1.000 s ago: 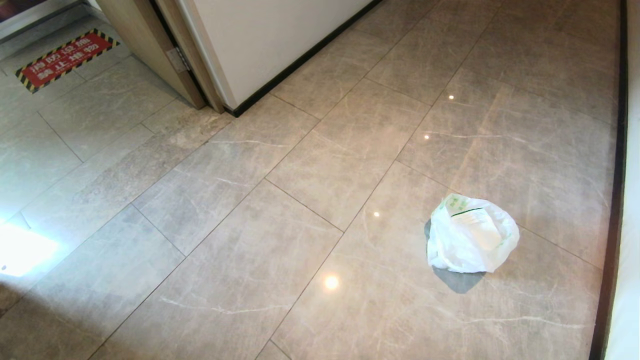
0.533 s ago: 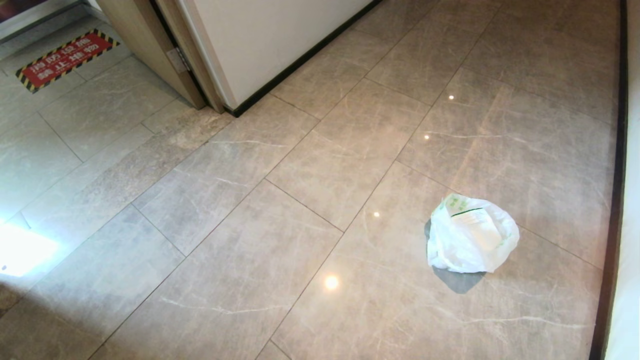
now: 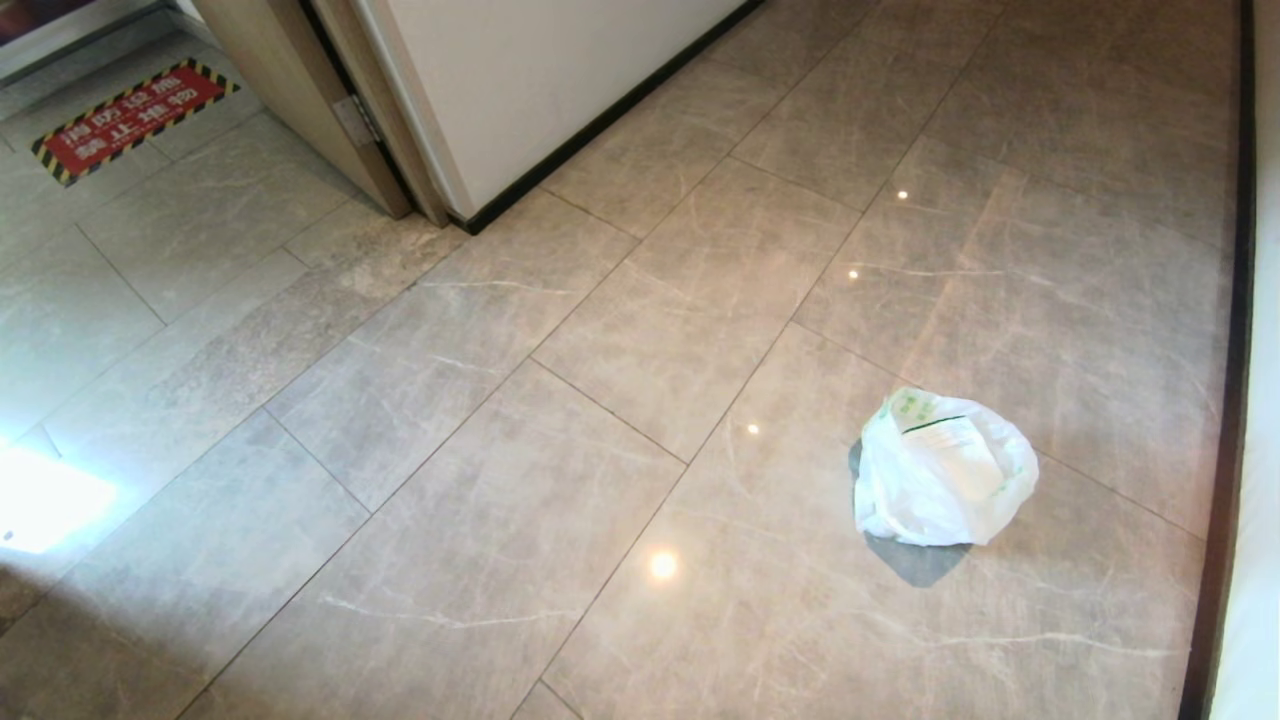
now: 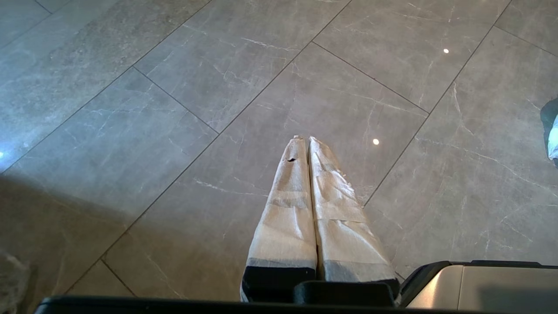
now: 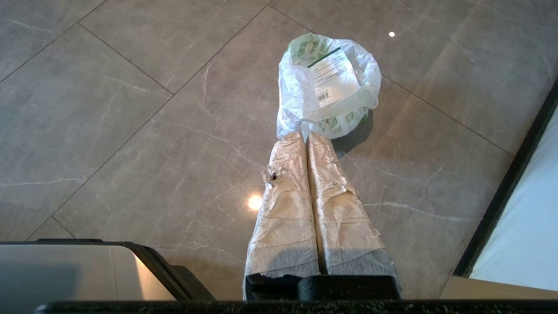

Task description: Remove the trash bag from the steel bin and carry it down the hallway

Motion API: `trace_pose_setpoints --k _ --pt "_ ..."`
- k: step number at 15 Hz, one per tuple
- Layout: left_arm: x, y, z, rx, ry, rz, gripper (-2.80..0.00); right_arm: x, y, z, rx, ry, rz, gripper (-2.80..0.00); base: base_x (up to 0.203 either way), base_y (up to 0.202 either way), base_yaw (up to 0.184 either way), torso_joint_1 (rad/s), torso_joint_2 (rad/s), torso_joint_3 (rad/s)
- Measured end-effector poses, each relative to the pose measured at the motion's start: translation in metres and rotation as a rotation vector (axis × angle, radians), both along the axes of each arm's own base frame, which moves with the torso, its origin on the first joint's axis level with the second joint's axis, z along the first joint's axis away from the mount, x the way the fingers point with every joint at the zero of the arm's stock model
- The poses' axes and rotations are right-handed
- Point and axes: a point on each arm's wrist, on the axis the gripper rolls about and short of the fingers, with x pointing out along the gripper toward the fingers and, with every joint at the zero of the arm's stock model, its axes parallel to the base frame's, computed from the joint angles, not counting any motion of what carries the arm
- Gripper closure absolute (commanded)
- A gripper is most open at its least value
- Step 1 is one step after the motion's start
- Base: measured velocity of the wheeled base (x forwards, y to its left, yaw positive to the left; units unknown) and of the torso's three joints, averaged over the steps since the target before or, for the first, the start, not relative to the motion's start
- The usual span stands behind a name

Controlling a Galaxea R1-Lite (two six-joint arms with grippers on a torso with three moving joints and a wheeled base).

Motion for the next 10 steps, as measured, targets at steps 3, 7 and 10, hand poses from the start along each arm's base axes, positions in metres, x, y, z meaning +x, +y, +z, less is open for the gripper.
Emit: trace_pose_setpoints --k 3,7,10 --pt "0.0000 0.0000 0.0000 -0.005 0.000 0.000 0.00 0.0000 0.0000 -0.0001 0.000 0.000 0.000 0.00 0.000 0.000 0.000 0.004 0.00 0.111" --pt "0.0000 0.0000 0.0000 -0.007 0.000 0.000 0.00 0.0001 0.0000 -0.0002 0.000 0.002 0.000 0.00 0.000 0.000 0.000 0.002 0.00 0.197" --pt "0.0000 0.0000 0.0000 -0.010 0.000 0.000 0.00 0.0001 0.0000 -0.0001 0.001 0.001 0.000 0.00 0.000 0.000 0.000 0.002 0.00 0.199"
